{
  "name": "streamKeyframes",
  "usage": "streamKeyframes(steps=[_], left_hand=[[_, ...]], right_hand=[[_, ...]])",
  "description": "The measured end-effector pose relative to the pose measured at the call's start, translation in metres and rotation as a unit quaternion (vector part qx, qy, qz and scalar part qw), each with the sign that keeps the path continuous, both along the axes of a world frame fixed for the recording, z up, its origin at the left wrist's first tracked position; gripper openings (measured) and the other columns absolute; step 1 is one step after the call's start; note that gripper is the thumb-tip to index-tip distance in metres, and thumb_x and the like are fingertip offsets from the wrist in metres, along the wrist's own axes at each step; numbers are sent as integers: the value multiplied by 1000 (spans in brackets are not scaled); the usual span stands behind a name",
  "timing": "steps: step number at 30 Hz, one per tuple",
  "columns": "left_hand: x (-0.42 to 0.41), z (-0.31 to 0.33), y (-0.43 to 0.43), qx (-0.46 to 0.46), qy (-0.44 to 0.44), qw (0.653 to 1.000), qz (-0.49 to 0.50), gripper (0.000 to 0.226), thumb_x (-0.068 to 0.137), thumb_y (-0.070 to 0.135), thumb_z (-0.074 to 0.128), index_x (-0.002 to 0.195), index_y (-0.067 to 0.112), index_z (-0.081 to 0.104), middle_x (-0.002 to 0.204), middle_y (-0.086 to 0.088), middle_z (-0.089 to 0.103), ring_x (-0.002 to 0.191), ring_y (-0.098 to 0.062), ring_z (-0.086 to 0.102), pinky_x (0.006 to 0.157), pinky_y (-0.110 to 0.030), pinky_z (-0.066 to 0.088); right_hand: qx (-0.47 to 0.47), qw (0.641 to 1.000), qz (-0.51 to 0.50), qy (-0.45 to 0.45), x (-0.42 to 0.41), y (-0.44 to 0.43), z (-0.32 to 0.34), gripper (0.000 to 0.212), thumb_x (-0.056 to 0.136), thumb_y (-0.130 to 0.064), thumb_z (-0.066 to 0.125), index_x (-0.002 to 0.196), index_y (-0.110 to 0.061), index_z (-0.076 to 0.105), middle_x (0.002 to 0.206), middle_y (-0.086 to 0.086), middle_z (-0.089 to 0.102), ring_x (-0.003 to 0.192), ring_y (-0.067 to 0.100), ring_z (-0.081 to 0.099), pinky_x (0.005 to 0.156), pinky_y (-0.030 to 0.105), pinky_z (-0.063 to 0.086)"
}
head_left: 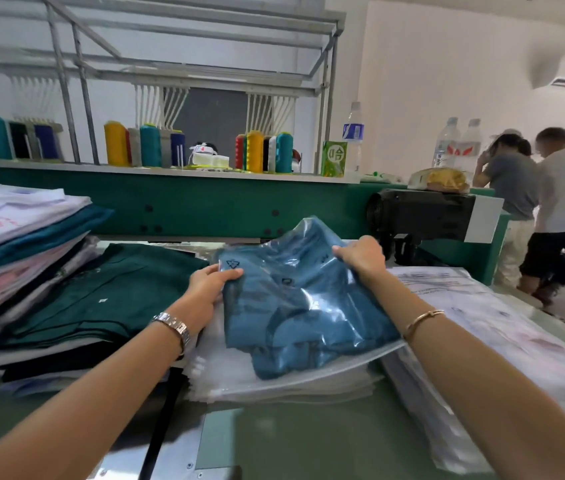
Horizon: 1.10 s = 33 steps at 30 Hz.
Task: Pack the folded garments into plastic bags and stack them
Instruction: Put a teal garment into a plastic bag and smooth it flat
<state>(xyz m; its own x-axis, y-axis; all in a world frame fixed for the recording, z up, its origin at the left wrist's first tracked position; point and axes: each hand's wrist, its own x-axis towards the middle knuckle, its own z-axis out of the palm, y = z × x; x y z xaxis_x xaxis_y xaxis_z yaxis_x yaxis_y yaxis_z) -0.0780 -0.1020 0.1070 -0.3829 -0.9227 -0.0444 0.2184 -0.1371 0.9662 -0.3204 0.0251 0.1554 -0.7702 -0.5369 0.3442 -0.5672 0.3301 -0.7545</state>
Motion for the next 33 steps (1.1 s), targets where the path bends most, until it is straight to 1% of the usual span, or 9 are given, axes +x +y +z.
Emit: streamKeyframes(steps=[2,6,11,13,16,18,22,27,33], left_hand=[[-8,10,11,0,44,999,-15,43,79,3,77,119,7,62,101,-12,72,75,-21,71,57,-29,60],[-40,26,41,9,96,993,-61,43,78,4,78,118,7,63,101,-10,74,90,-26,72,79,-38,59],[-95,37,91,63,109,981,-150,29,85,19,73,109,4,66,85,-9,71,58,-14,57,37,-18,41],[-119,36,112,100,120,974,-166,19,92,11,64,107,2,61,78,-10,69,49,-13,63,37,-20,48],[-148,33,145,141,132,961,-197,29,96,4,56,124,-4,54,106,-18,67,64,-20,67,40,-24,52],[-161,27,164,163,155,951,-211,35,95,-2,54,130,-6,51,126,-22,60,72,-21,64,40,-24,52],[-180,13,192,196,167,935,-243,28,95,-9,51,122,0,54,105,-18,63,68,-19,63,39,-24,52],[-195,-9,194,164,102,956,-222,33,94,-8,54,126,-2,54,92,-14,65,60,-15,64,42,-22,53],[-209,-39,181,68,26,978,-195,45,91,-4,61,132,6,45,99,-7,64,78,-19,67,65,-28,59]], right_hand=[[-34,999,-9,-35,-16,16,17,36,76,-32,78,80,-1,59,92,16,67,76,24,62,65,34,49],[-90,990,-23,-108,-56,61,43,43,70,-26,86,88,5,60,98,21,67,90,31,66,82,45,56],[-62,984,-59,-153,-105,124,60,50,72,-21,84,105,6,58,107,19,66,83,30,64,75,42,55],[-48,981,-75,-174,-122,150,61,47,72,-20,84,106,3,61,112,20,65,90,32,64,89,46,52],[-31,975,-100,-198,-148,190,55,57,74,-19,83,119,5,57,118,20,63,105,37,62,97,50,49],[-32,973,-109,-203,-159,214,45,53,76,-16,80,119,7,58,112,22,65,97,37,64,87,49,53],[-18,967,-153,-203,-180,246,17,42,76,-17,81,101,10,61,91,20,65,64,29,59,51,32,44],[27,958,-186,-216,-198,255,-12,56,75,-28,82,109,9,58,112,22,63,89,36,61,82,43,51],[20,968,-181,-175,-209,246,-37,49,74,-17,83,110,7,59,100,13,62,87,30,56,82,36,44]])
